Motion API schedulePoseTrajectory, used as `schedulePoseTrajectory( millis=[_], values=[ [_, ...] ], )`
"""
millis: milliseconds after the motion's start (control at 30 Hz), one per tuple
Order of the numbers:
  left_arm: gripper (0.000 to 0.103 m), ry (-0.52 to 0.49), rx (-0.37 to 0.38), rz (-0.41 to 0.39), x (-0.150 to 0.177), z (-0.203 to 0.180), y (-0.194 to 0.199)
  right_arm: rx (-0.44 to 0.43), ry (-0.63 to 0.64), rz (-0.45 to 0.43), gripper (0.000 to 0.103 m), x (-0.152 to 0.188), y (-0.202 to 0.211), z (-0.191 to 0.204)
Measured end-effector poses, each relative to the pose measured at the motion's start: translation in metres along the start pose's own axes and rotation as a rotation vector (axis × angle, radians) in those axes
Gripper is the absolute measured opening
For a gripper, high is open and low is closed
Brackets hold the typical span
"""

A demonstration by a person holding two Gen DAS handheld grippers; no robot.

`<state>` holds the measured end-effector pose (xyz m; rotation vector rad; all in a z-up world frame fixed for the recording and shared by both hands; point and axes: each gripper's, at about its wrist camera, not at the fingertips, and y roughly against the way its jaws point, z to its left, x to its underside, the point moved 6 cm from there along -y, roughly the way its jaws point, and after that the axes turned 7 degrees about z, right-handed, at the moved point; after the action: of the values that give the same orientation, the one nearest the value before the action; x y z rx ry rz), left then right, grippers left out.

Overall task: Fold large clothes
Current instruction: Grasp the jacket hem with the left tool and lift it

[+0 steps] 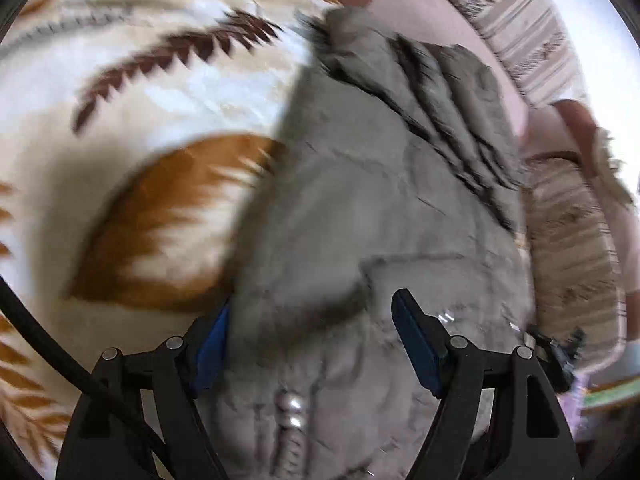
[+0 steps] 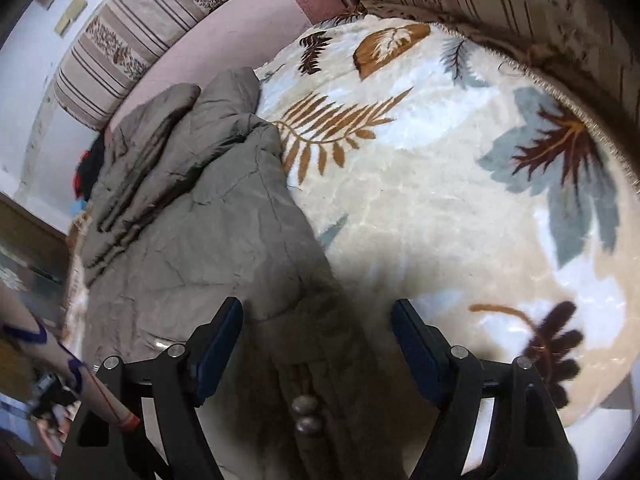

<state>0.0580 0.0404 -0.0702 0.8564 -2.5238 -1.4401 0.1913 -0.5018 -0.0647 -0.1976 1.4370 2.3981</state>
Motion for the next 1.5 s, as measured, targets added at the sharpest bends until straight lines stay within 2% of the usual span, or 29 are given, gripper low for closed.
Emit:
schedulePoseTrajectory(
  millis=[67, 233, 333, 500, 633, 767, 900, 1067, 1200, 1367, 1500],
  values=[
    [0.076, -0.008, 0.036, -0.006, 0.009, -0.001, 0.0, -0.055, -0.015, 0.017, 0.082, 0.001, -0.001, 0.0],
    [0.076, 0.089, 0.268, 0.011, 0.027, 0.01, 0.007, -0.138, -0.01, 0.074, 0.081, 0.007, -0.002, 0.004],
    [0.076, 0.101, 0.317, 0.012, 0.039, 0.015, 0.008, -0.166, 0.034, 0.131, 0.081, 0.017, -0.004, 0.009],
    [0.076, 0.038, 0.332, 0.015, 0.055, 0.004, 0.006, -0.204, 0.094, 0.184, 0.081, 0.039, -0.003, 0.011],
    [0.076, -0.034, 0.349, 0.031, 0.069, -0.011, 0.003, -0.317, 0.057, 0.216, 0.081, 0.055, 0.0, 0.008],
    [0.076, -0.068, 0.347, 0.024, 0.073, -0.019, 0.004, -0.449, 0.016, 0.199, 0.081, 0.06, 0.008, 0.01],
    [0.076, -0.058, 0.291, 0.036, 0.076, -0.016, -0.006, -0.442, 0.032, 0.219, 0.081, 0.067, 0.003, 0.013],
    [0.077, -0.05, 0.28, 0.018, 0.077, -0.014, -0.007, -0.431, 0.027, 0.23, 0.079, 0.077, -0.003, 0.011],
    [0.077, -0.066, 0.263, 0.017, 0.079, -0.016, -0.006, -0.436, 0.019, 0.229, 0.071, 0.084, -0.001, 0.007],
    [0.077, -0.096, 0.25, 0.012, 0.083, -0.022, -0.008, -0.5, 0.061, 0.228, 0.066, 0.089, 0.011, 0.02],
    [0.077, -0.078, 0.255, 0.01, 0.082, -0.021, -0.009, -0.479, 0.078, 0.299, 0.065, 0.103, -0.01, 0.029]
  ],
)
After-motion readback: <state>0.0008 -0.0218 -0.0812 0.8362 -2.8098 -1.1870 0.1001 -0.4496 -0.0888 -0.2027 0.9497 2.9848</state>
